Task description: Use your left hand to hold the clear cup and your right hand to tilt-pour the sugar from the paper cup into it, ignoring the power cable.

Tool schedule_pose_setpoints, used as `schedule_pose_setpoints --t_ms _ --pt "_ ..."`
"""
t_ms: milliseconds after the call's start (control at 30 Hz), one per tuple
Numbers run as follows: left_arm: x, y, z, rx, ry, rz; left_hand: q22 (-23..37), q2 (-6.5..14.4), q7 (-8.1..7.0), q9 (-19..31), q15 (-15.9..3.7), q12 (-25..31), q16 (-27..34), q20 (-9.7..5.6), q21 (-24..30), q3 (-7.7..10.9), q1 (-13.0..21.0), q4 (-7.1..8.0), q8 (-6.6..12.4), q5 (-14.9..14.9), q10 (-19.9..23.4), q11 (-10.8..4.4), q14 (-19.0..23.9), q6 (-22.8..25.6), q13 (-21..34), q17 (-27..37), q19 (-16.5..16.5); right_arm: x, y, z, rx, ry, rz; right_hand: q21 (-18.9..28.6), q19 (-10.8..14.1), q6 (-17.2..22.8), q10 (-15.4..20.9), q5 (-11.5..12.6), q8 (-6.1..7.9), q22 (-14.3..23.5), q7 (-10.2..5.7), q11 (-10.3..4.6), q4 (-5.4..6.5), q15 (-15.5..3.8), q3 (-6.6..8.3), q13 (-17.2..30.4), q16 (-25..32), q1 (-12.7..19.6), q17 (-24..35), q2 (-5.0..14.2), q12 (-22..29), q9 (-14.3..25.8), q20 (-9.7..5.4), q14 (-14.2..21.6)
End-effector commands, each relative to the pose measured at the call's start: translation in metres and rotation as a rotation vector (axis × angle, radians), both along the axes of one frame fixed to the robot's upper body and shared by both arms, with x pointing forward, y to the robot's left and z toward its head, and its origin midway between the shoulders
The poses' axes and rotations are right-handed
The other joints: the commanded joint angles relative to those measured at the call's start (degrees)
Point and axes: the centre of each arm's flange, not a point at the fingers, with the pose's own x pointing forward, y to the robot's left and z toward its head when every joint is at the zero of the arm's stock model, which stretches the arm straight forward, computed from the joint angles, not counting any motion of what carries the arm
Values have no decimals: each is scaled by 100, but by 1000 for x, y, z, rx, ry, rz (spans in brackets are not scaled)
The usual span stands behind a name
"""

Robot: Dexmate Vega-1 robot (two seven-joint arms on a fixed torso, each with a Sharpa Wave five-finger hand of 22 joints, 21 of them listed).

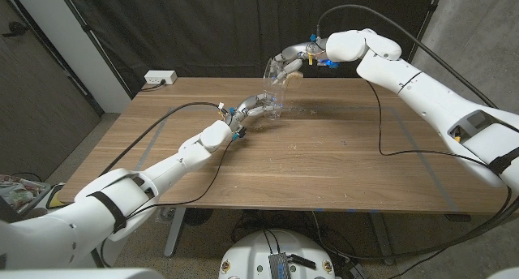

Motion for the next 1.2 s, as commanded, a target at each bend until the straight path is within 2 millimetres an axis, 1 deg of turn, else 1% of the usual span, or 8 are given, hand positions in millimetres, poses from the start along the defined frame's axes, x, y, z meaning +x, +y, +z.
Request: schedule_pose_setpoints --t_ms 33,200,267,400,533,900,1133,1200 --pt "-7 8 -10 -1 -13 12 13 21 -21 17 -687 36 -9 -322 36 -27 43 21 22 -11 61 6 61 47 18 35 -33 -1 12 2 -40 -20 -9 20 -34 62 63 25 9 6 7 9 12 -1030 31 31 2 14 17 41 -7 33 -633 63" --pt "-10 13 -14 -10 -16 21 12 22 -27 13 -696 37 -18 -325 43 -35 38 27 23 -14 69 -27 60 48 18 45 -34 -2 18 4 -60 -28 -18 21 -42 66 75 25 4 -4 3 3 9 -1037 38 36 3 17 17 44 -15 33 -630 72" --pt "-12 15 -16 -11 -18 24 11 25 -26 10 -689 37 -22 -326 45 -37 39 28 24 -15 66 -3 59 50 20 49 -38 -3 20 4 -67 -31 -18 22 -44 75 75 24 6 -8 -2 4 12 -1035 39 37 5 11 18 49 -19 33 -628 79" --pt "-14 19 -16 -7 -20 34 10 29 -25 6 -692 38 -26 -326 49 -40 40 31 25 -16 69 -29 66 52 23 56 -41 -4 23 3 -72 -38 -16 25 -45 85 83 22 4 -15 -6 -2 17 -1033 38 42 7 0 19 49 -25 32 -626 90" --pt "-18 24 -15 -1 -25 44 9 33 -31 8 -692 42 -35 -328 55 -44 45 31 33 -18 76 -39 66 64 30 64 -45 -4 25 0 -72 -36 -14 29 -41 98 97 21 4 -22 -13 13 18 -1033 40 46 9 -6 19 51 -27 32 -634 98" --pt "-28 32 -10 17 -42 60 7 36 -30 0 -695 35 -45 -333 67 -56 41 38 37 -23 87 -40 80 71 15 79 -46 -6 27 -2 -72 -42 -2 34 -49 121 129 21 -1 -40 -24 -17 13 -1035 49 53 7 -9 18 53 -40 32 -627 113" --pt "-33 41 -7 15 -56 78 6 40 -21 1 -696 35 -52 -335 75 -64 38 43 39 -26 78 -10 91 67 24 89 -49 -7 30 -3 -74 -46 1 37 -52 131 138 19 -5 -49 -22 -17 15 -1036 52 59 2 -17 18 57 -49 31 -628 108" --pt "-33 45 -6 5 -57 74 5 37 -25 -3 -702 35 -56 -337 79 -71 30 48 40 -28 80 -29 90 71 24 93 -47 -6 30 -4 -75 -47 -3 38 -54 137 139 19 -5 -52 -24 -11 16 -1035 52 61 1 -21 18 57 -53 31 -625 109"
